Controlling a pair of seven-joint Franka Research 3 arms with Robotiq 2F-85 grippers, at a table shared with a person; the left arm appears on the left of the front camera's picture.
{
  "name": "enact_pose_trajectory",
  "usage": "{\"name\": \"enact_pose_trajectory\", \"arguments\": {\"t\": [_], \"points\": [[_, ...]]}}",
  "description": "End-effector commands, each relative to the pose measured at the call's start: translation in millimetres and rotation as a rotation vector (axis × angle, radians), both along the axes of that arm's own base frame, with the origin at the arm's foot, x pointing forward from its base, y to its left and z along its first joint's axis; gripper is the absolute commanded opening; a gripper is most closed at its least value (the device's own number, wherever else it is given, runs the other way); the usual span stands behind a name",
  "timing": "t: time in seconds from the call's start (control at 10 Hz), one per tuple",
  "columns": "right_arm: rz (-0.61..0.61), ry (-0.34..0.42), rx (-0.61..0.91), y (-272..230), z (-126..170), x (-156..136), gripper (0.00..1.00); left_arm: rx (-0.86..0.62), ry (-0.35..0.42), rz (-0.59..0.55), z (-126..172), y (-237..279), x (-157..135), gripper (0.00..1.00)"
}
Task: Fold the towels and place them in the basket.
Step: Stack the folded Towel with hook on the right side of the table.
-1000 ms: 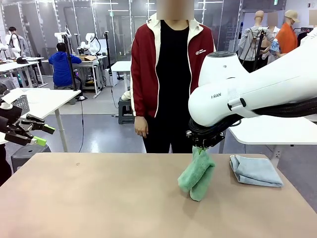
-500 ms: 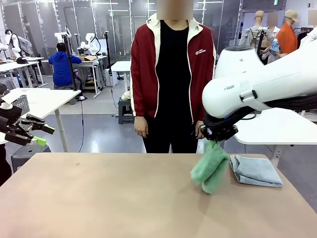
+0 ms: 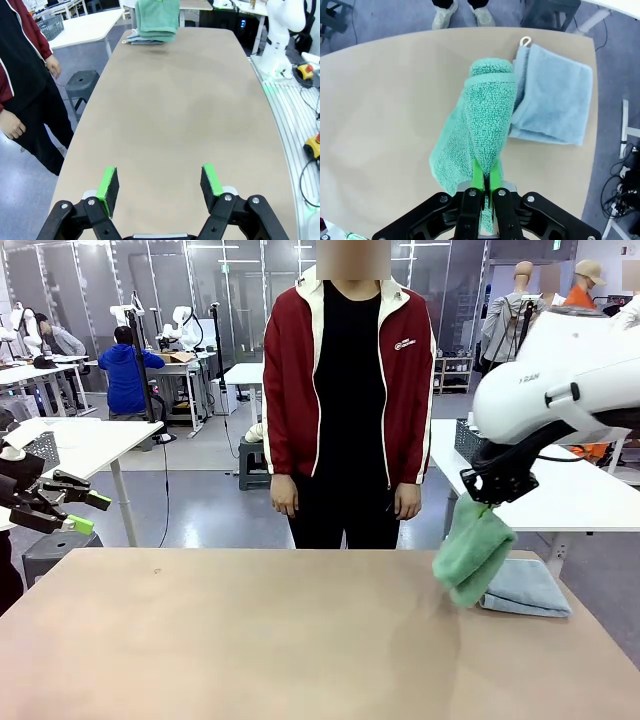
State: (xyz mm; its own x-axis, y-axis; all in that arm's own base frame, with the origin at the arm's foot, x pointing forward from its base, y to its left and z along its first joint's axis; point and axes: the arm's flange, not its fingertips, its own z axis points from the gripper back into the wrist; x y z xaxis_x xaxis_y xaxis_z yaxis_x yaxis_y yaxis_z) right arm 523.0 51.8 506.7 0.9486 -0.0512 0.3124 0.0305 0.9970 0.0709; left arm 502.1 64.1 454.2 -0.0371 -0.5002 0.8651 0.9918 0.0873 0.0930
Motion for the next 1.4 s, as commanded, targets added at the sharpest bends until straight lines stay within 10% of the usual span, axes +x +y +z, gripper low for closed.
{"name": "enact_pose_trajectory", "arguments": {"t": [0.0, 0.5, 1.3], "points": [[0.041, -0.021, 0.031, -25, 0, 18, 0.05, 0.003, -0.003, -0.005, 1, -1, -4, 0.84], [0.068, -0.066, 0.129, -75, -8, 58, 0.05, 0.003, -0.003, -0.005, 1, -1, -4, 0.84], [-0.037, 0.118, 0.092, -178, -114, 70, 0.05, 0.003, -0.003, -0.005, 1, -1, -4, 0.84]]}}
